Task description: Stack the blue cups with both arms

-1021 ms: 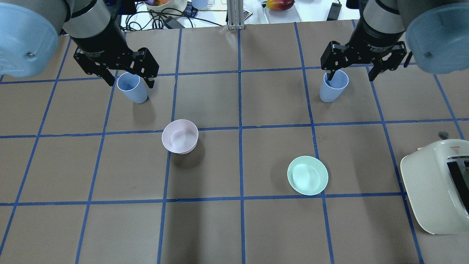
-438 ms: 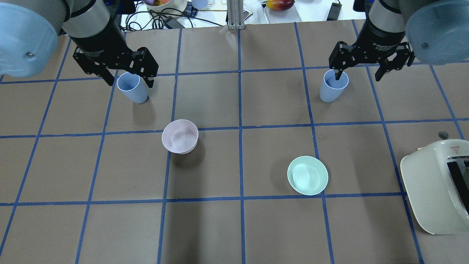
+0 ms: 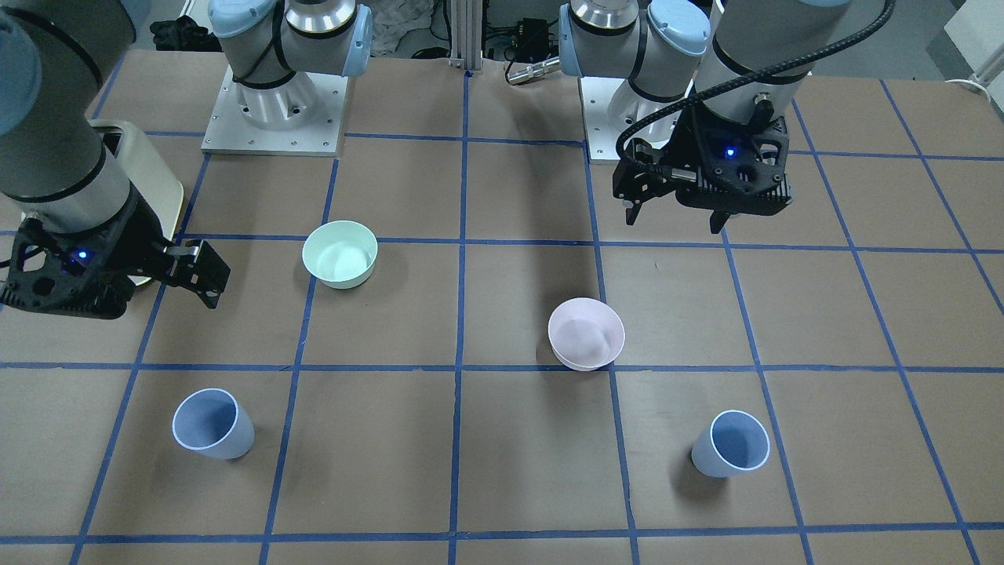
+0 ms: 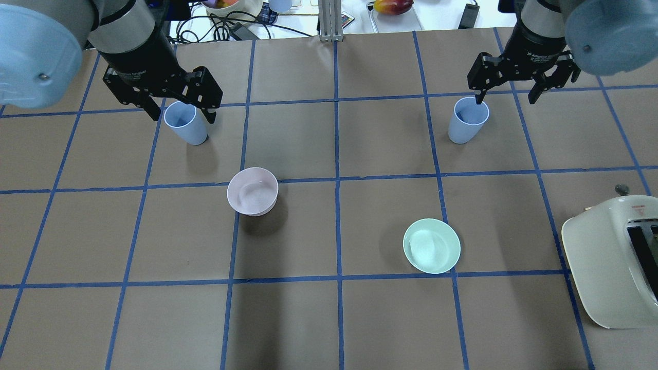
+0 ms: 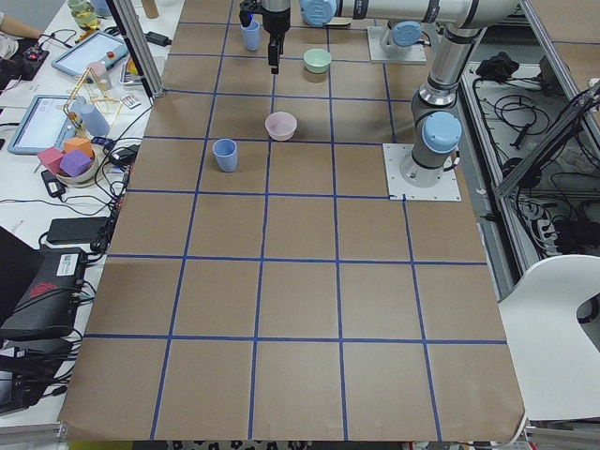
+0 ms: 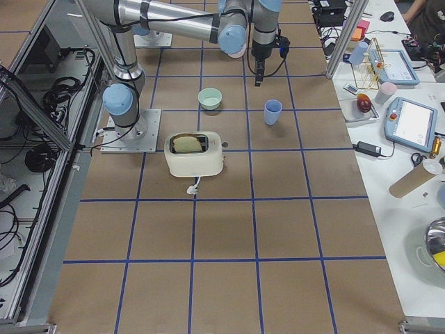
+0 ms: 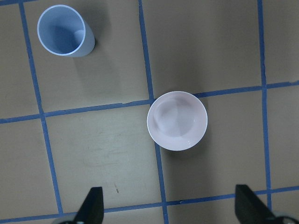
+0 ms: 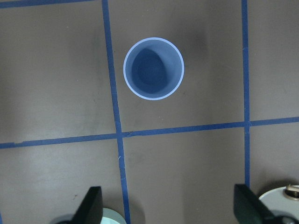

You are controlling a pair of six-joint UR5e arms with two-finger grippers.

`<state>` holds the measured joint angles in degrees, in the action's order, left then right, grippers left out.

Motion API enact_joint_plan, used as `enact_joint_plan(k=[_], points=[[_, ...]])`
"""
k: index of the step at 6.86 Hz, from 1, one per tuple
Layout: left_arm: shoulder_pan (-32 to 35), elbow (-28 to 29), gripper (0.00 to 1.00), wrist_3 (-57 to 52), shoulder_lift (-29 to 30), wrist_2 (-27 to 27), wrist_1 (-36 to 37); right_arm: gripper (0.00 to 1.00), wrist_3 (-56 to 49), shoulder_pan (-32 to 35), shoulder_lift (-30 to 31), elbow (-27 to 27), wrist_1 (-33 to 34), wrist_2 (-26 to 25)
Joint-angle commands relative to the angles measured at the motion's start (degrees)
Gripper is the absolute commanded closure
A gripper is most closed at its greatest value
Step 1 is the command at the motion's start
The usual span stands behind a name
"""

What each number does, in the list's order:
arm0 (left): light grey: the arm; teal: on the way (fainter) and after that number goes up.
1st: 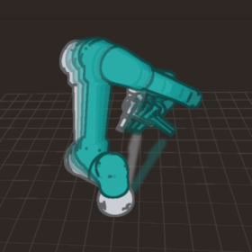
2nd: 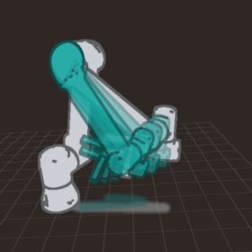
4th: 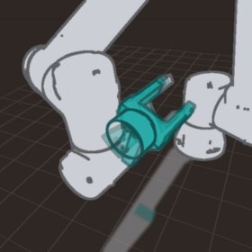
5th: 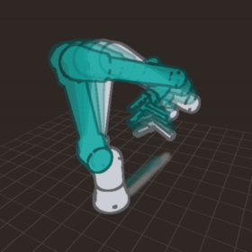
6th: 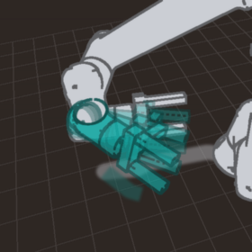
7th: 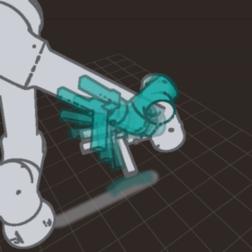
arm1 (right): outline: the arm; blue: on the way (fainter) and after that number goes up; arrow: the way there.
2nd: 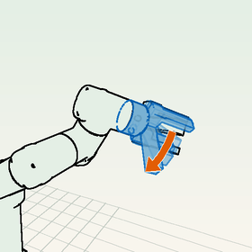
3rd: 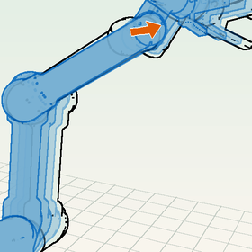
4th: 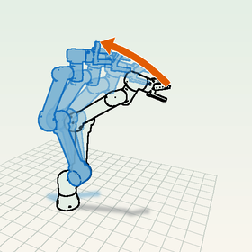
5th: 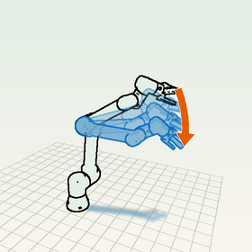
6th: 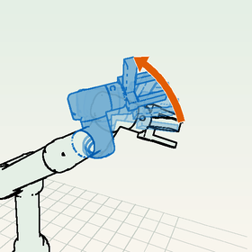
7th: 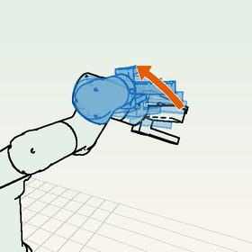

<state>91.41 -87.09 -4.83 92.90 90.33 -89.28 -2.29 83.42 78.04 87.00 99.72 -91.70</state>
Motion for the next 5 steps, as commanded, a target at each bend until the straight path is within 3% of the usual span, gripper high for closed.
enact_joint_plan(k=[1, 5], points=[[0.0, 0.0, 0.0, 0.0, 0.1, -0.1, 0.0, 0.0, -3.2, -3.2, -8.5, -6.6, 0.7, 0.6], [-0.2, 0.1, 0.0, 0.0, 0.7, -0.2, 1.3, 0.0, -8.3, -3.9, -17.0, -6.5, 1.2, 0.8]])
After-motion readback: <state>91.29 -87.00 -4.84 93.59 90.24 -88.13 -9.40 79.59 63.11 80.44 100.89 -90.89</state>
